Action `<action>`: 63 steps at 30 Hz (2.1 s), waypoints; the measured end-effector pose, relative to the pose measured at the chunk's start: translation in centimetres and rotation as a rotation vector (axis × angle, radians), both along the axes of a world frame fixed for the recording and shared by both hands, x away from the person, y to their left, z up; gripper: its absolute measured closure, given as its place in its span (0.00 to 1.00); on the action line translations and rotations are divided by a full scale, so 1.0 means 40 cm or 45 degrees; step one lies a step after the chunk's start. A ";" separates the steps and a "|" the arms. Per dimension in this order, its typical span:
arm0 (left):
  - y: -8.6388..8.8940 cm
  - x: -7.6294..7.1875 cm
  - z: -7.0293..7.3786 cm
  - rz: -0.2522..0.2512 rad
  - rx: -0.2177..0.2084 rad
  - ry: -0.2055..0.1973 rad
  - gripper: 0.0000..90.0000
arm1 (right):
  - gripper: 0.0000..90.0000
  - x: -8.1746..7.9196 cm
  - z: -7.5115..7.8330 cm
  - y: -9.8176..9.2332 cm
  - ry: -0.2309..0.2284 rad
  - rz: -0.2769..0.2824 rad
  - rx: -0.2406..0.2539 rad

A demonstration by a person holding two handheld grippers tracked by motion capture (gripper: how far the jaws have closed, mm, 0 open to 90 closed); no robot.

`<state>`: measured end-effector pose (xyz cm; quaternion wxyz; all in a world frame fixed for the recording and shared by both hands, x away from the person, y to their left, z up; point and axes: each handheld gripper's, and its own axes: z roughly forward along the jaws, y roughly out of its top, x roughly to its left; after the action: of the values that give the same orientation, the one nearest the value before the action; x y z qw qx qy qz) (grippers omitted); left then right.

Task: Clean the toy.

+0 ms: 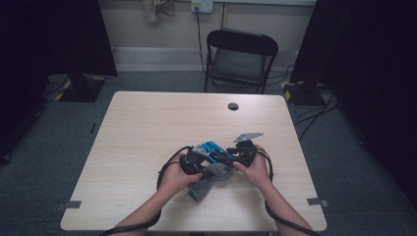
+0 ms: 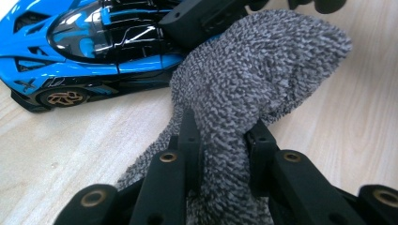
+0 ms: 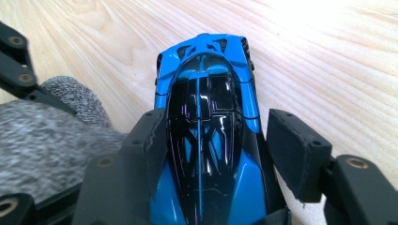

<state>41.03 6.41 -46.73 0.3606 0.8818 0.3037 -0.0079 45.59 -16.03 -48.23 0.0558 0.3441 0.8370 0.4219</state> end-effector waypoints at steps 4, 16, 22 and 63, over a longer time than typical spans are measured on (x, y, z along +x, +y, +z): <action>0.007 0.017 -0.002 0.034 0.015 -0.004 0.82 | 0.44 0.000 0.000 0.000 0.000 0.000 -0.001; 0.057 0.061 -0.001 0.132 0.040 -0.013 0.81 | 0.44 0.000 -0.001 -0.001 -0.002 0.001 0.002; 0.085 0.080 0.001 0.185 0.047 -0.008 0.81 | 0.44 -0.001 -0.001 -0.001 -0.002 0.000 0.002; 0.135 0.034 0.027 0.134 0.015 0.020 0.81 | 0.44 -0.015 -0.002 -0.009 -0.016 -0.027 0.010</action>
<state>42.40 11.81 -45.66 0.3530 0.8666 0.3526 0.0059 45.01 -16.39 -48.29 0.0640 0.3505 0.8312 0.4269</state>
